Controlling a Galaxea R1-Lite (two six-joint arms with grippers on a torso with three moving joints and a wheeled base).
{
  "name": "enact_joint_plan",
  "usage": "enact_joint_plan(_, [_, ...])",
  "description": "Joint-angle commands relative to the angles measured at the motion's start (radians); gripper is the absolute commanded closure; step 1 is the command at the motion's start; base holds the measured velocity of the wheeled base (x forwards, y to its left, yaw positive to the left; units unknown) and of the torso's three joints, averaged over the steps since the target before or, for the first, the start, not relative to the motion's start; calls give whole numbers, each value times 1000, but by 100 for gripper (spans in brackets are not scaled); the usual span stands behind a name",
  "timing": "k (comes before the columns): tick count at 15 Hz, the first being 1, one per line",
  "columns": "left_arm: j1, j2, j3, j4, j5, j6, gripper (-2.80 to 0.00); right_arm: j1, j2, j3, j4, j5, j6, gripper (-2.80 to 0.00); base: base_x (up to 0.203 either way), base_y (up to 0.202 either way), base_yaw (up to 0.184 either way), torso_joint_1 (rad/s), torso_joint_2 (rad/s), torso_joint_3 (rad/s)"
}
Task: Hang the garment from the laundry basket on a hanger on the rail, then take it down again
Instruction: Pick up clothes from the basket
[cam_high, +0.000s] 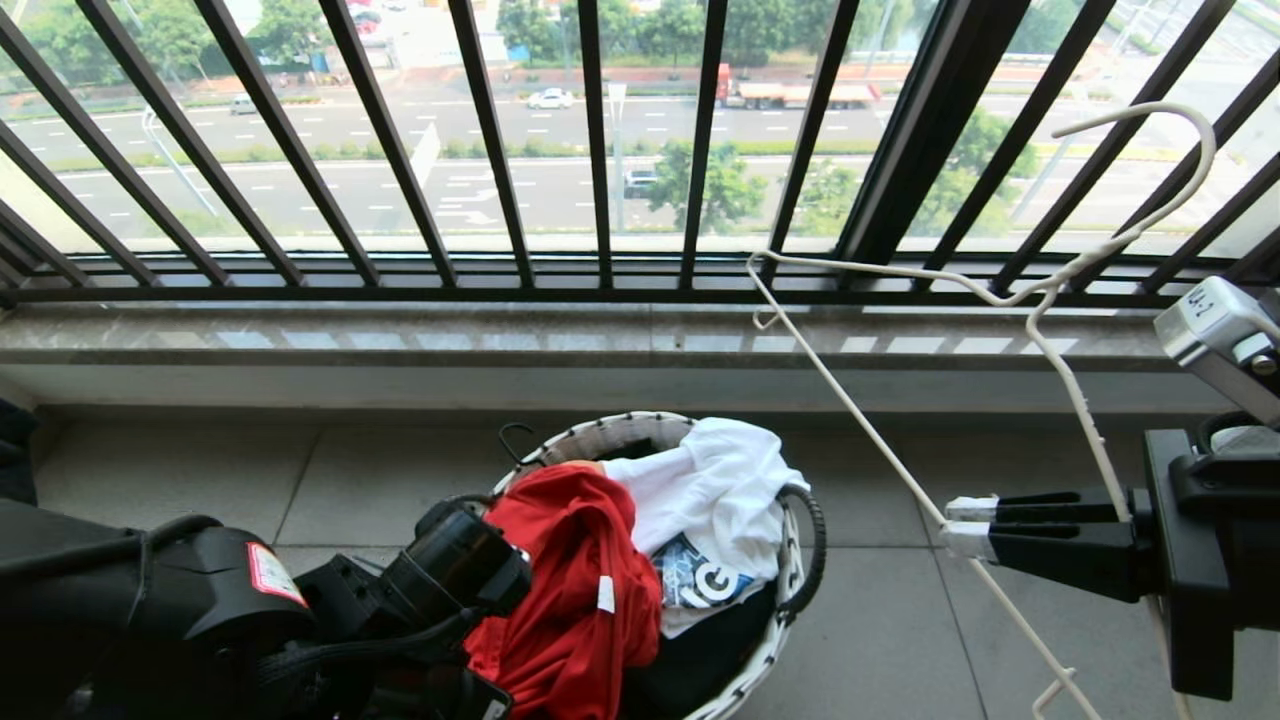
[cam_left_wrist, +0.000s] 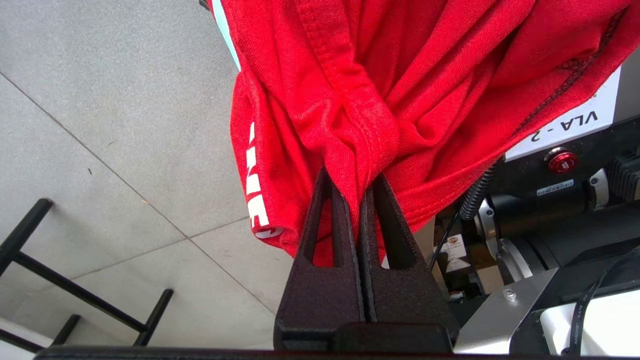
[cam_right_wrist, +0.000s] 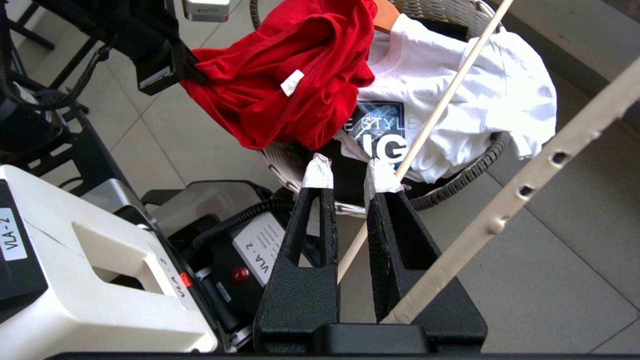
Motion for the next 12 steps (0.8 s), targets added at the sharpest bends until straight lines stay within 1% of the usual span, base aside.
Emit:
enact_joint_plan(1, [2,73,-6,-9,3,-2,0,0,-2,-2,1,2,-1,0,0,0,0,0,0,0])
enact_joint_plan(3, [6,95,-25,-9,7,-1,0,-1,-2,-2,1,2,-1,0,0,0,0,0,0,0])
enact_joint_plan(4, [6,87,-24,-9,4,0,-280,-1,-2,-2,1,2,-1,0,0,0,0,0,0,0])
enact_joint_plan(8, [6,16,-47,-5,4,9,-280,-1,-2,-2,1,2,-1,0,0,0,0,0,0,0])
enact_joint_plan(12, [6,-13,-126,4,8,12,-280,-1,-5,-3,1,1,0,0,0,0,0,0,0,0])
